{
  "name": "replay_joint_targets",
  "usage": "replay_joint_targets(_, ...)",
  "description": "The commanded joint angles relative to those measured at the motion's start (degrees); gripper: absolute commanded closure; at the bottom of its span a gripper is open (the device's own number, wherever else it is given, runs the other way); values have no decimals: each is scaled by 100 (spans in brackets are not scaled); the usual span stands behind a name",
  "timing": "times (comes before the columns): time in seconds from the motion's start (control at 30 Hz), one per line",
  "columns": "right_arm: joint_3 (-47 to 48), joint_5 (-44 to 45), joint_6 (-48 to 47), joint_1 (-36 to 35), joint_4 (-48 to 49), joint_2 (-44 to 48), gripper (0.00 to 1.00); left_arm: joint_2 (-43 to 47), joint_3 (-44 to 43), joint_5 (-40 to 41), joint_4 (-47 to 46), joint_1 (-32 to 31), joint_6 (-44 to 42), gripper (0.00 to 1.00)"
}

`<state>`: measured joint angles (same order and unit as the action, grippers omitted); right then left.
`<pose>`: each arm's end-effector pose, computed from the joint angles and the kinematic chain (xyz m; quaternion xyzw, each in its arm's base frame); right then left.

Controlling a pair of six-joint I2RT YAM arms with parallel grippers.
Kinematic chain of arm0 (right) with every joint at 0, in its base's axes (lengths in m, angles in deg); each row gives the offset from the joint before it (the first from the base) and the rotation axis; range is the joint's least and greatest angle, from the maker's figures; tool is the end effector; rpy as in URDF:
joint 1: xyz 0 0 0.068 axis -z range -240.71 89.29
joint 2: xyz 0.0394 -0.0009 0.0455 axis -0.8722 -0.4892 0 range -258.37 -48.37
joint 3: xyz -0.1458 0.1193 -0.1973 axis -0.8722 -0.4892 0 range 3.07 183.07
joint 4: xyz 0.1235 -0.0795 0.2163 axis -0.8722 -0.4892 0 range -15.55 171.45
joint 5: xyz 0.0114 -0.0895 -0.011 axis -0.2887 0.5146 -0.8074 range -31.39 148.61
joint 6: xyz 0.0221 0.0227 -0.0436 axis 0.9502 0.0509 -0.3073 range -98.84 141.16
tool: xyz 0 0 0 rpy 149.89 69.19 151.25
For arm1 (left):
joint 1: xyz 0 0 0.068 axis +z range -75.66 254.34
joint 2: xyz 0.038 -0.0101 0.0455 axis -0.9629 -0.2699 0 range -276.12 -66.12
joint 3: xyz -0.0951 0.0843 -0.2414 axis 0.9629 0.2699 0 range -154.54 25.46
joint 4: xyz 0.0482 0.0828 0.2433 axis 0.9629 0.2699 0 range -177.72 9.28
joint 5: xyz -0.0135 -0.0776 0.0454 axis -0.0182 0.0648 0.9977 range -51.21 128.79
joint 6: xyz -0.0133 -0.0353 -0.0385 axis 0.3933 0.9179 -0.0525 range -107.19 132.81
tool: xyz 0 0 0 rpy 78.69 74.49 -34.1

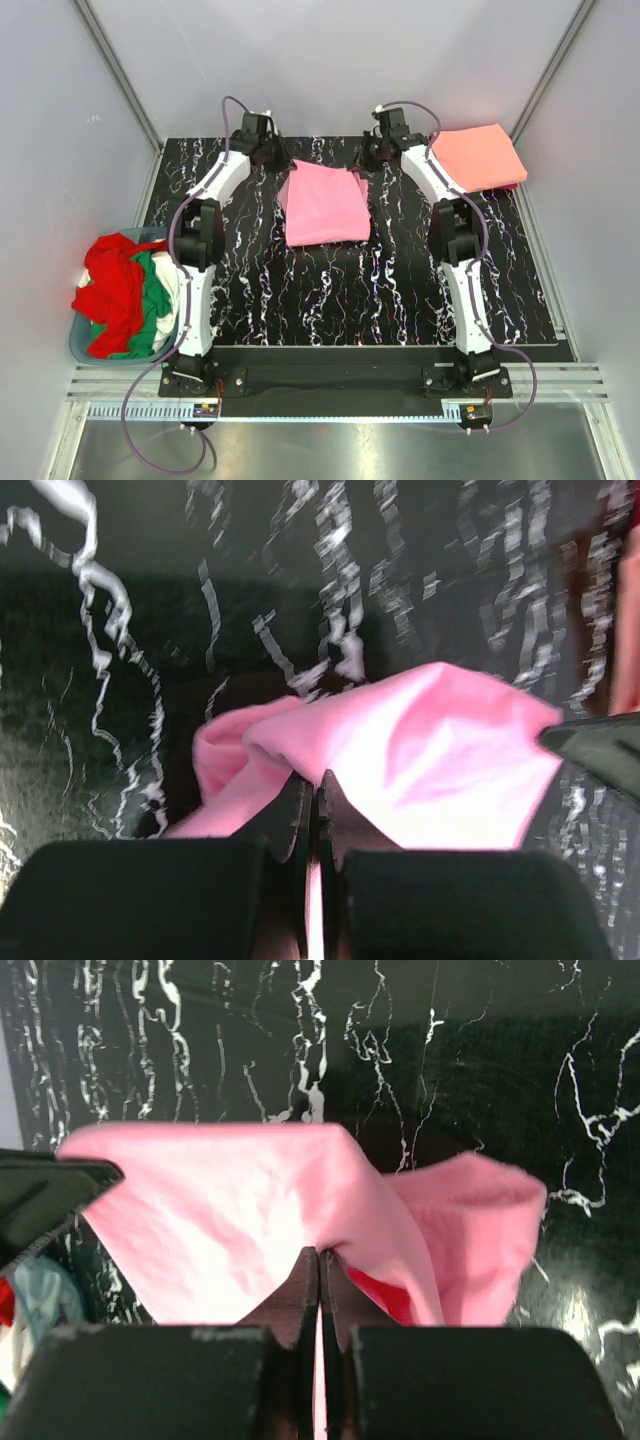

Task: Fold and stack the t-shirts
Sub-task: Fold the tshirt

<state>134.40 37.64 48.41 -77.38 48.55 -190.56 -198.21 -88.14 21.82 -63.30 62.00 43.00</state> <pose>0.5308 0.1724 0.2138 0.0122 0.9071 0.2996 0.2954 0.5130 -0.1231 0.2151 -0.0825 0.9049 -0.2694 0.3191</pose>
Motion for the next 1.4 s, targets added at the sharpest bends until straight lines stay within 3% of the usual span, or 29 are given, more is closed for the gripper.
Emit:
replay_joint_targets(0.0, 236, -188, -44, 111, -146, 928, 100, 412, -733, -262, 308, 12, -66, 100)
replay_joint_targets(0.1, -518, -179, -79, 111, 46, 1900, 100, 1269, -350, -447, 309, -23, -14, 100)
replay_joint_targets(0.17, -1781, -153, -1, 111, 336, 2622, 100, 1859, 195, -474, 230, -75, -22, 100)
replay_joint_targets(0.2, -2317, -144, 61, 102, 729, 3418, 100, 2245, 590, -439, 116, -145, -40, 100)
replay_joint_targets(0.23, -3349, -109, 131, 102, 898, 3835, 100, 3041, 1498, -378, 2, -181, -40, 100)
replay_joint_targets(0.3, -4304, -74, 298, 85, 1145, 5009, 100, 4219, 2835, -105, -78, -251, 47, 100)
replay_joint_targets(0.37, -5552, -12, 508, -47, 1198, 5734, 100, 4944, 3701, -52, -52, -278, 205, 100)
replay_joint_targets(0.4, -5939, 14, 623, -126, 1242, 6381, 94, 5565, 4479, -17, 0, -348, 354, 94)
replay_joint_targets(0.47, -6994, 101, 1060, -493, 1243, 7261, 79, 6140, 5222, 97, 220, -610, 574, 83)
replay_joint_targets(0.5, -7659, 215, 1238, -670, 1191, 7554, 54, 6656, 5861, 98, 281, -768, 627, 71)
replay_joint_targets(0.53, -7962, 573, 1431, -837, 1138, 7861, 37, 6922, 6180, 132, 447, -927, 689, 55)
replay_joint_targets(0.57, -8243, 751, 1859, -1186, 1068, 8500, 27, 7177, 6488, 263, 545, -1259, 872, 38)
replay_joint_targets(0.6, -8716, 918, 2046, -1303, 919, 8811, 6, 7658, 7013, 256, 607, -1384, 952, 24)
replay_joint_targets(0.7, -9098, 1419, 2435, -1480, 498, 9788, 0, 8582, 7588, 396, 1063, -1587, 1216, 1)
replay_joint_targets(0.73, -9064, 1603, 2313, -1480, 348, 9911, 0, 8778, 7651, 423, 1134, -1587, 1208, 1)
replay_joint_targets(0.87, -8599, 1842, 1891, -1480, -233, 9624, 0, 9184, 7633, 1098, 1618, -1587, 1138, 1)
replay_joint_targets(1.0, -8370, 1755, 1723, -1480, 47, 9087, 2, 8886, 7678, 1573, 1504, -1587, 1278, 1)
replay_joint_targets(1.17, -7580, 1973, 1117, -1489, 65, 7489, 2, 8078, 7756, 2066, 863, -1553, 1392, 5)
replay_joint_targets(1.37, -6438, 2589, 537, -1454, -93, 5863, 8, 7208, 8275, 1732, -455, -1482, 1559, 9)
